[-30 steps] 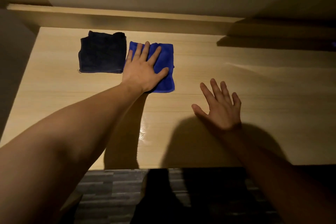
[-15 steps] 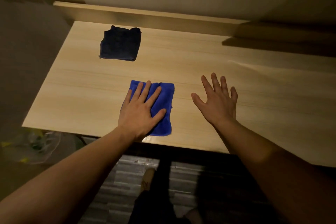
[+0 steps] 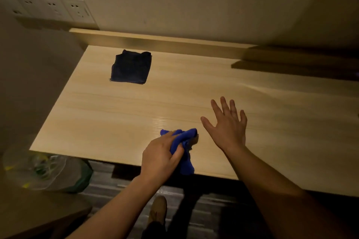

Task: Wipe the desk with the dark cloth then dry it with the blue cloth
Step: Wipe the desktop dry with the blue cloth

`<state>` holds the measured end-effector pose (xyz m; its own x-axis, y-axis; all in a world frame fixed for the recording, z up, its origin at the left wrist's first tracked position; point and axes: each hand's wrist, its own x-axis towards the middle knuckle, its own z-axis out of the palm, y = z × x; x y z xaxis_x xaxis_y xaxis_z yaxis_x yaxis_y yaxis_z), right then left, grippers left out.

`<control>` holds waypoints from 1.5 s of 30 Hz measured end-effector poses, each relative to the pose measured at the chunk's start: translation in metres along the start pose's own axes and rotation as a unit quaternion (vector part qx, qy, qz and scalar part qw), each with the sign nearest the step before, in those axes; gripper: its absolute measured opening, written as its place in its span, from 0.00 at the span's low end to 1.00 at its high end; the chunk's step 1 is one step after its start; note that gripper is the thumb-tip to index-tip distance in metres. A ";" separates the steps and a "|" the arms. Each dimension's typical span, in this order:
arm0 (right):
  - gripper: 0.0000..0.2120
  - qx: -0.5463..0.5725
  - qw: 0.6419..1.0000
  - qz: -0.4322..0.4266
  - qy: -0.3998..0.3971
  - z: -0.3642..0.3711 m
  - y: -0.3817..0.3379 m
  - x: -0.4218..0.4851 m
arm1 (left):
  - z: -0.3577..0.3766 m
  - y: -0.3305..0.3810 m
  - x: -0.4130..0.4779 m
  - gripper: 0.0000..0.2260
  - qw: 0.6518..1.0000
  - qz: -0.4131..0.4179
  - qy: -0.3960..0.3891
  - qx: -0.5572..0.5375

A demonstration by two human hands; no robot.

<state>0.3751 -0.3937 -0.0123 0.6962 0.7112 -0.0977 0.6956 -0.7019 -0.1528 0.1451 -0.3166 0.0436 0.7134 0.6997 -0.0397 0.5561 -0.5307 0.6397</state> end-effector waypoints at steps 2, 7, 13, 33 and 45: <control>0.39 -0.001 1.000 0.002 -0.006 -0.001 0.000 0.000 | -0.002 0.019 0.041 0.22 0.999 0.029 0.026 -0.014; 0.39 -0.006 1.000 0.000 0.005 0.001 0.000 0.001 | -0.001 0.066 0.188 0.21 0.996 0.086 0.018 0.031; 0.40 0.008 1.000 0.009 -0.016 0.004 -0.001 0.003 | 0.005 0.044 0.258 0.39 0.972 0.037 -0.167 0.163; 0.40 -0.022 0.997 -0.064 -0.030 -0.020 -0.055 0.198 | 0.015 -0.079 0.179 0.31 0.969 0.035 -0.035 0.244; 0.41 -0.031 0.998 -0.055 -0.027 -0.007 -0.058 0.127 | 0.011 -0.073 0.178 0.32 0.968 0.029 -0.042 0.247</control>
<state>0.4245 -0.2635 -0.0091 0.6049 0.7844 -0.1372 0.7787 -0.6187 -0.1040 0.2358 -0.1583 -0.0186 0.7703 0.6313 -0.0902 0.6351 -0.7466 0.1982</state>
